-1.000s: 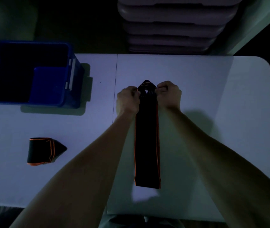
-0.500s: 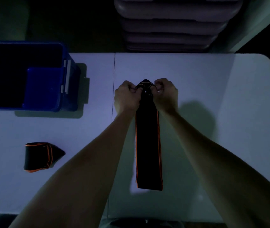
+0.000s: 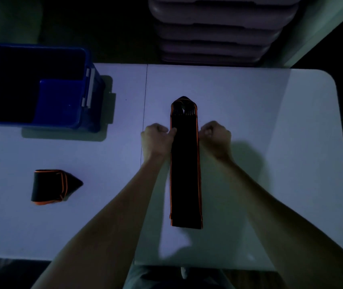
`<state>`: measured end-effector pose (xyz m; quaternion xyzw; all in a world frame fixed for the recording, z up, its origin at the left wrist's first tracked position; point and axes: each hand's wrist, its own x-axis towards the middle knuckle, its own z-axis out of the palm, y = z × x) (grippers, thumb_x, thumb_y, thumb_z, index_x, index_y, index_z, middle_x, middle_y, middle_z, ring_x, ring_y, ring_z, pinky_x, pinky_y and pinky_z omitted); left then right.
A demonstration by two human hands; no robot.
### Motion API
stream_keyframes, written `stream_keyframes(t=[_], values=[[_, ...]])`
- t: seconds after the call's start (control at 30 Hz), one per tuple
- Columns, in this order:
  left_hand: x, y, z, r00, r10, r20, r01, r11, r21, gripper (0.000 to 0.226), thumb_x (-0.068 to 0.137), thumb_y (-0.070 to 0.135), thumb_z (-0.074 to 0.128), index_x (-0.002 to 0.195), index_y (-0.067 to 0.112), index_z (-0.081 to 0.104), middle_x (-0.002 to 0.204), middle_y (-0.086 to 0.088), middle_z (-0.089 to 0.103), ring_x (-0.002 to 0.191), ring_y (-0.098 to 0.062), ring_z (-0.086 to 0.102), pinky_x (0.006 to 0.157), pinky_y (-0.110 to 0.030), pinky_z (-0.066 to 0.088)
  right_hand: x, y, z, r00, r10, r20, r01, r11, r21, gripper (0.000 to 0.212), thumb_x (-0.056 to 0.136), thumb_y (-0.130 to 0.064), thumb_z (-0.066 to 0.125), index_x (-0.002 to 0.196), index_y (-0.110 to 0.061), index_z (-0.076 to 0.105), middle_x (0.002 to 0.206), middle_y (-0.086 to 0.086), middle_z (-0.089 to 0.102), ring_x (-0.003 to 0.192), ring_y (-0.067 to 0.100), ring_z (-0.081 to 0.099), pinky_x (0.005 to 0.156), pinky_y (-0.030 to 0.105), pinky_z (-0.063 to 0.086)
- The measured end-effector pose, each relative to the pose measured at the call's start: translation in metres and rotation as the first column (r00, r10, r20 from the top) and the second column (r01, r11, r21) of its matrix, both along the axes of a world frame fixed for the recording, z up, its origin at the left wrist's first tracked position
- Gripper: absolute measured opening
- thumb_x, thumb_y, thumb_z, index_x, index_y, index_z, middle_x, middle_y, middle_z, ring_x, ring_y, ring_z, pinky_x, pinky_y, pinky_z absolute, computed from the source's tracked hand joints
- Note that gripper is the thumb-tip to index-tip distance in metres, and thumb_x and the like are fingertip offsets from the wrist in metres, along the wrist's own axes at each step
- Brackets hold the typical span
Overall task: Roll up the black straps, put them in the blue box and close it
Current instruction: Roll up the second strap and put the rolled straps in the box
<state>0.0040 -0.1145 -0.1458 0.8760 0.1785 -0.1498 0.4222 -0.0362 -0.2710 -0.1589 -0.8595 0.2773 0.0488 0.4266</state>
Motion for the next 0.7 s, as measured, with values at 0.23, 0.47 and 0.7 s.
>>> stream_keyframes(t=[0.23, 0.47, 0.7], values=[[-0.073, 0.004, -0.006, 0.999, 0.016, 0.034, -0.015, 1.0, -0.023, 0.01, 0.083, 0.012, 0.07, 0.076, 0.009, 0.076, 0.063, 0.001, 0.07, 0.063, -0.02, 0.072, 0.06, -0.038, 0.062, -0.065, 0.008, 0.005, 0.994, 0.098, -0.053, -0.097, 0.995, 0.016, 0.018, 0.078, -0.007, 0.055, 0.078, -0.003, 0.072, 0.074, 0.008, 0.073, 0.071, 0.024, 0.067, 0.067, 0.023, 0.05], [-0.098, 0.013, -0.001, 0.998, -0.01, 0.058, 0.007, 0.999, 0.039, 0.02, 0.085, 0.016, 0.071, 0.07, 0.002, 0.074, 0.064, -0.016, 0.071, 0.052, -0.017, 0.061, 0.059, -0.039, 0.058, -0.094, -0.006, 0.009, 0.989, 0.134, -0.067, -0.124, 0.982, 0.142, 0.017, 0.084, -0.003, 0.057, 0.078, -0.008, 0.072, 0.072, 0.007, 0.075, 0.065, 0.018, 0.072, 0.073, 0.026, 0.059], [-0.146, 0.024, 0.002, 0.999, -0.045, -0.019, 0.046, 0.999, 0.02, 0.01, 0.085, 0.008, 0.07, 0.08, 0.005, 0.078, 0.073, -0.01, 0.074, 0.07, -0.028, 0.073, 0.069, -0.043, 0.062, -0.139, 0.004, 0.011, 0.963, 0.195, -0.186, -0.143, 0.955, 0.26, 0.016, 0.089, -0.004, 0.059, 0.083, -0.003, 0.074, 0.077, 0.013, 0.075, 0.064, 0.019, 0.072, 0.064, 0.019, 0.058]])
